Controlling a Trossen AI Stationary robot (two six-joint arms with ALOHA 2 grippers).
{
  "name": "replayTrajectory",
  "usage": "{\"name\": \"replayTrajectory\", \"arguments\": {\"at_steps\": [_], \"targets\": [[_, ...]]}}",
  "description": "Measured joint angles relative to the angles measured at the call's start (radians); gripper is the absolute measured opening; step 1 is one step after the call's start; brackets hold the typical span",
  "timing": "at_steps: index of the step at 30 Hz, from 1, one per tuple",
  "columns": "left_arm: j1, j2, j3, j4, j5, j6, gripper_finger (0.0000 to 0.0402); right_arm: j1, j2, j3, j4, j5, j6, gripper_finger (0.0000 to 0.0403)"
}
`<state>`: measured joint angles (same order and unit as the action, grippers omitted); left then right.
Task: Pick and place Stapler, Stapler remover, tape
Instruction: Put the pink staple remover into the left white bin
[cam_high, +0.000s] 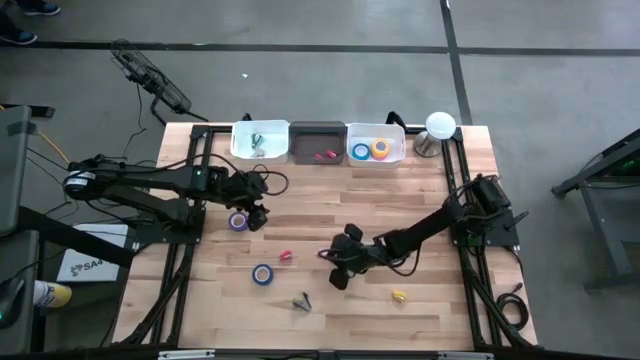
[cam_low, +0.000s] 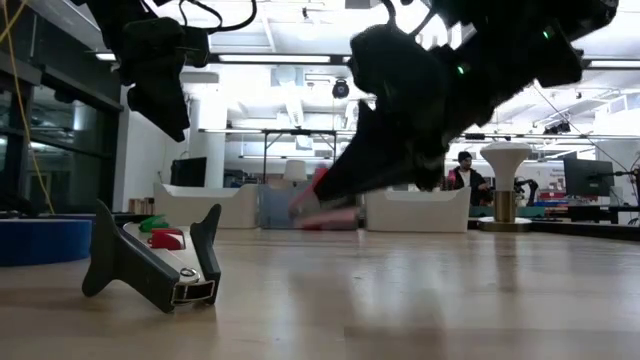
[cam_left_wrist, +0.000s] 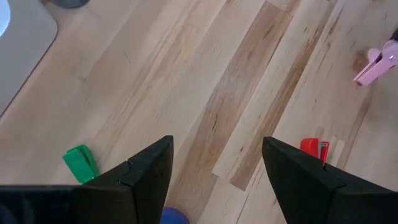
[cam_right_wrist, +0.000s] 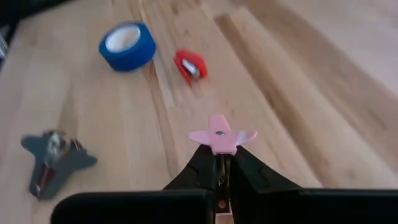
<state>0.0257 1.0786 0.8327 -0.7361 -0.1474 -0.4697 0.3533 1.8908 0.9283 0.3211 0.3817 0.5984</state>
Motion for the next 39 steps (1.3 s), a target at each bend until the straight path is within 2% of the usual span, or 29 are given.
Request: {"name": "replayTrajectory", "arguments": {"at_steps": [9,21,30,39], "targets": [[0.0,-0.057,-0.001,-0.004,-0.027,-0.011,0.0243,-0.092,-0.116,0.0,-0.03,-0.068,-0.085,0.0004],[0.0,-0.223,-0.001,0.027,-0.178,-0.044,0.0243,-0.248,-0.298,0.0,-0.119,-0.252,-0.268,0.0004],[0.0,-0.226,-0.001,0.219,-0.207,-0.016,0.0243,-0.38,-0.436,0.0,-0.119,-0.4,-0.362,0.0004],[0.0,-0.2,0.0,0.453,-0.234,0.038,0.0243,-0.454,-0.515,0.0,-0.078,-0.529,-0.39,0.0004]]}}
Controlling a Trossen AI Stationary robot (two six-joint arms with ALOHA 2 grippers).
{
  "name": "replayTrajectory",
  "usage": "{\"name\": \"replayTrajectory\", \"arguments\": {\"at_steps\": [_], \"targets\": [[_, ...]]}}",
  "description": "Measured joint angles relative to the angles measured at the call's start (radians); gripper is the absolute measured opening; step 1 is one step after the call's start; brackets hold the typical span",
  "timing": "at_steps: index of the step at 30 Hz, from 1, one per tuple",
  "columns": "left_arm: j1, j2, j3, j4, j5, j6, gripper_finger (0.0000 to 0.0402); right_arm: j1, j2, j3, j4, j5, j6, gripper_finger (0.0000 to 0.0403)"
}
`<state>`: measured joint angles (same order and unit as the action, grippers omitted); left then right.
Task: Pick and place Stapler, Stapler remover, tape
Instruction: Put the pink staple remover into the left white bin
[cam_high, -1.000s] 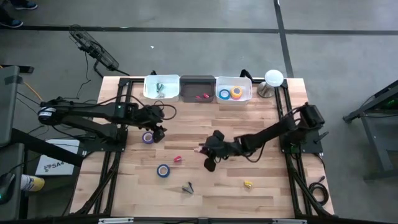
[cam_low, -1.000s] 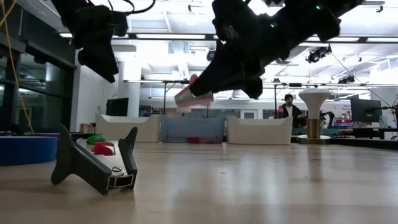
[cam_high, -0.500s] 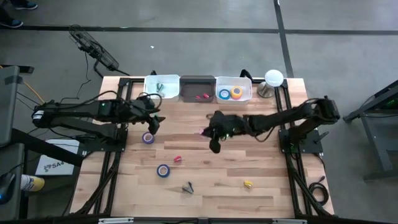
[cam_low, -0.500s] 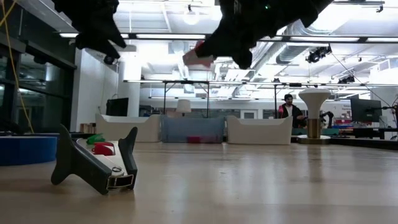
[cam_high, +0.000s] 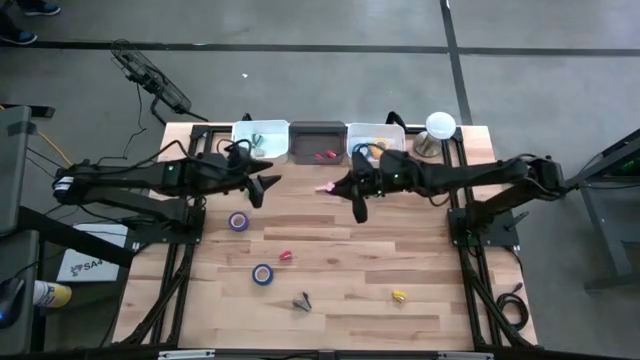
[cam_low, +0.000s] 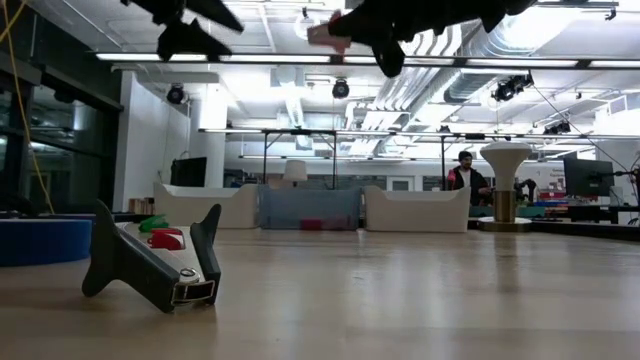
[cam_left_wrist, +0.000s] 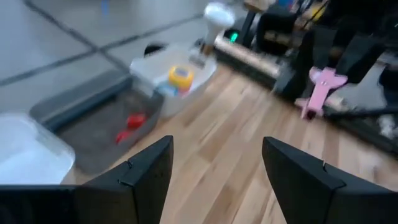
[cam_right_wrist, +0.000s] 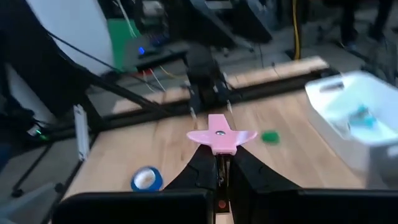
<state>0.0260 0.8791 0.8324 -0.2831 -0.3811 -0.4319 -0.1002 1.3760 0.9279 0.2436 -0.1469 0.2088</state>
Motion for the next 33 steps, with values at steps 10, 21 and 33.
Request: {"name": "replayTrajectory", "arguments": {"at_steps": [10,21,33], "targets": [[0.0,0.096,0.001,0.223,0.034,0.064,0.0243,-0.036,-0.009,0.0,0.206,-0.092,-0.02,0.0004],[0.0,0.151,0.001,0.483,0.162,0.091,0.0243,-0.071,-0.008,0.0,0.348,-0.124,-0.034,0.0004],[0.0,0.2,0.0,0.654,0.2,0.121,0.0243,-0.084,-0.008,0.0,0.422,-0.125,-0.033,0.0004]]}}
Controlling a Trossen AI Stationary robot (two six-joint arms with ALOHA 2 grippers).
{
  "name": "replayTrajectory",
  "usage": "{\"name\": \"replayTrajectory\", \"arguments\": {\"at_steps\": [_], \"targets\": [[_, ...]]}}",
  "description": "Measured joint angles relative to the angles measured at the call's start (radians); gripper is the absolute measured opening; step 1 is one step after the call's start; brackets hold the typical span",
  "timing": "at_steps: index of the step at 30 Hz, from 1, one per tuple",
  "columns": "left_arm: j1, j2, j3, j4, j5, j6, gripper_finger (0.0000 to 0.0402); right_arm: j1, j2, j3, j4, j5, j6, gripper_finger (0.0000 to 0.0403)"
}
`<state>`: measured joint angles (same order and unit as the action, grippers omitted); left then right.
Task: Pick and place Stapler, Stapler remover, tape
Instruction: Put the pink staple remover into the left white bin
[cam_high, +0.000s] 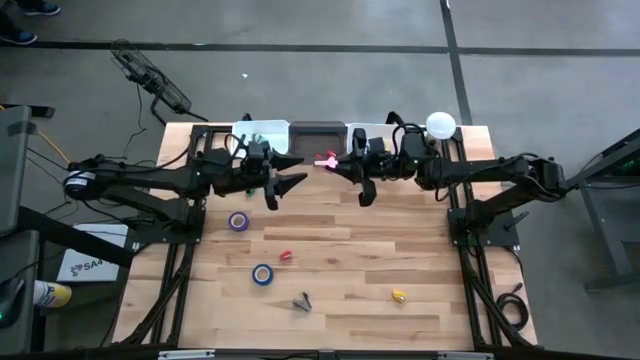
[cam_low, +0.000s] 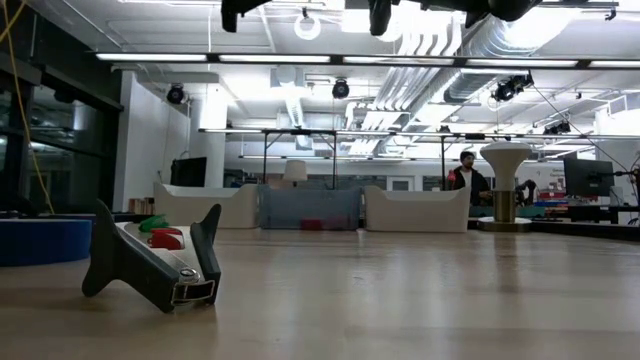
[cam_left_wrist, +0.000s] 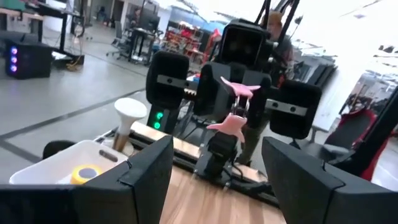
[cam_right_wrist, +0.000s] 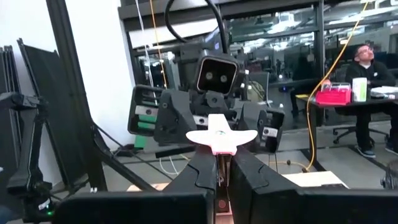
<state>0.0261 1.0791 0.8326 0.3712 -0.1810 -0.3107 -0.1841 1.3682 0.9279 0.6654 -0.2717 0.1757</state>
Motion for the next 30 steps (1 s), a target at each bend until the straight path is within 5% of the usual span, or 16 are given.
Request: {"name": "replayTrajectory", "arguments": {"at_steps": [30], "targets": [[0.0,0.069,0.0,0.161,-0.009,0.0,0.0243,-0.011,0.049,0.0,0.079,0.003,0.025,0.0004]]}}
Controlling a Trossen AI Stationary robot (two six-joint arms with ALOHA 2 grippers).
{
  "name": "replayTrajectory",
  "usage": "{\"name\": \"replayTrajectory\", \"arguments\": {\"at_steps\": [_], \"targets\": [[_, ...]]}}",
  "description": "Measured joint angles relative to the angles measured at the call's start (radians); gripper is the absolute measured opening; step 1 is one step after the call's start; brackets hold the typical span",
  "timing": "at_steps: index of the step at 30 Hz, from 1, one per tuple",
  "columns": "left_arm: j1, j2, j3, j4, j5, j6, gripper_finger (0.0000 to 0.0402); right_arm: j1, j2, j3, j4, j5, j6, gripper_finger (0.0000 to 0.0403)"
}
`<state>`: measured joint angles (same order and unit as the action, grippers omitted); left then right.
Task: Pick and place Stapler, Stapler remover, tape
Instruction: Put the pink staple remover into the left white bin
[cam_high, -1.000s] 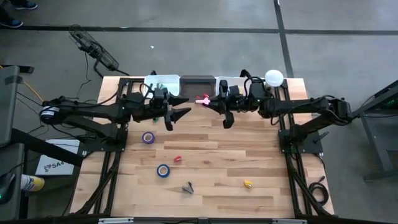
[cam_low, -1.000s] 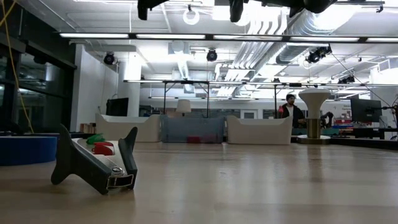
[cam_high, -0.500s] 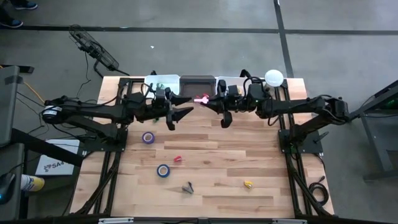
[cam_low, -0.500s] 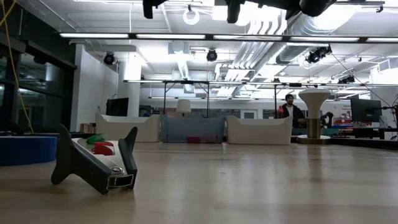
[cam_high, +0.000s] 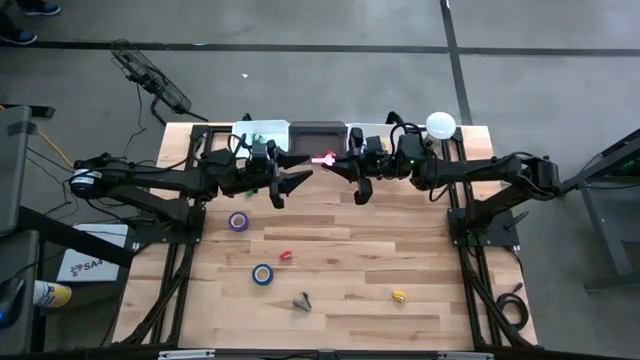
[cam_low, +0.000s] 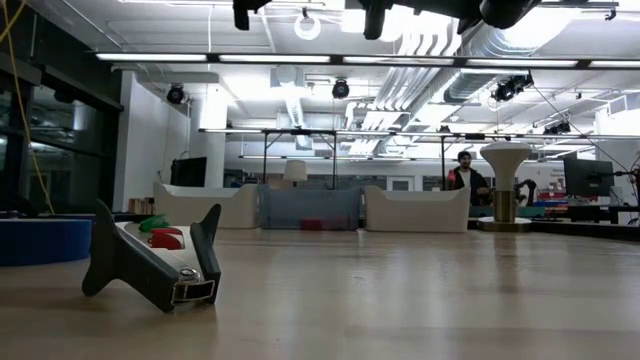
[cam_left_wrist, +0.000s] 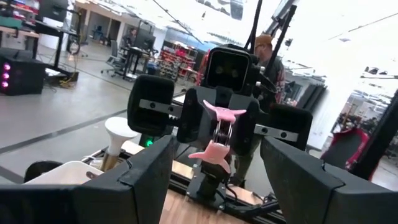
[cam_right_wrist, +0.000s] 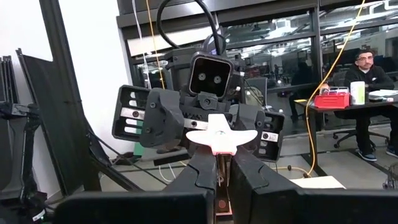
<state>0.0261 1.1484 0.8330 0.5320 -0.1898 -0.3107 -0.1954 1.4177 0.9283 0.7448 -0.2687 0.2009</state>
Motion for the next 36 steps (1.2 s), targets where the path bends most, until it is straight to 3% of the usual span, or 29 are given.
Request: {"name": "replayTrajectory", "arguments": {"at_steps": [26,36], "targets": [[0.001,0.061,0.0,0.06,-0.106,0.0,0.024,-0.051,0.042,0.0,0.038,-0.082,0.026,0.0004],[0.001,0.061,0.0,0.057,-0.121,0.015,0.0177,-0.081,0.042,0.0,0.037,-0.146,0.026,0.0004]]}}
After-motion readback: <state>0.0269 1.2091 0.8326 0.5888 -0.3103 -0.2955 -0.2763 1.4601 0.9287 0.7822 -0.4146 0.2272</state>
